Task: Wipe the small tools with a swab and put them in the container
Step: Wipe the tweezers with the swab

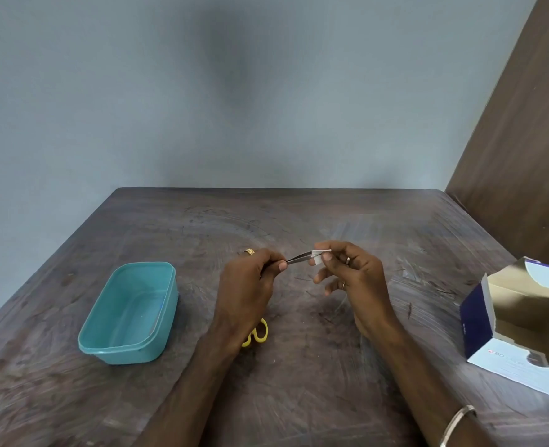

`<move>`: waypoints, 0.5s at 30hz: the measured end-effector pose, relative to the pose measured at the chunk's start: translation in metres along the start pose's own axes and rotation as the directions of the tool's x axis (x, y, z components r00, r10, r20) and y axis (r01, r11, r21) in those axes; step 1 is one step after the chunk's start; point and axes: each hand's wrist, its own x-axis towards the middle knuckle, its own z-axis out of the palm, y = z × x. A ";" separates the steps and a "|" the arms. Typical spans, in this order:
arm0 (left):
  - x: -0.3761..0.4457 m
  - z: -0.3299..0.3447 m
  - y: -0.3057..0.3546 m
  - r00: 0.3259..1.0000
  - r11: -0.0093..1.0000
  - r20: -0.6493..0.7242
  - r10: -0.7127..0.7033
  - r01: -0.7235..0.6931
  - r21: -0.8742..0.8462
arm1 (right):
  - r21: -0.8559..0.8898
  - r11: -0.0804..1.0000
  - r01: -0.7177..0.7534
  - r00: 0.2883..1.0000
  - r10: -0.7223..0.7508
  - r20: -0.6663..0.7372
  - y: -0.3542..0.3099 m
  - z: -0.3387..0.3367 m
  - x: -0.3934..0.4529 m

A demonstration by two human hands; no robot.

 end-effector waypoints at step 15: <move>-0.001 -0.002 -0.001 0.980 0.966 -0.055 0.192 -0.179 0.188 | -0.014 0.995 -0.103 0.991 0.104 0.080 -0.001 0.002 -0.001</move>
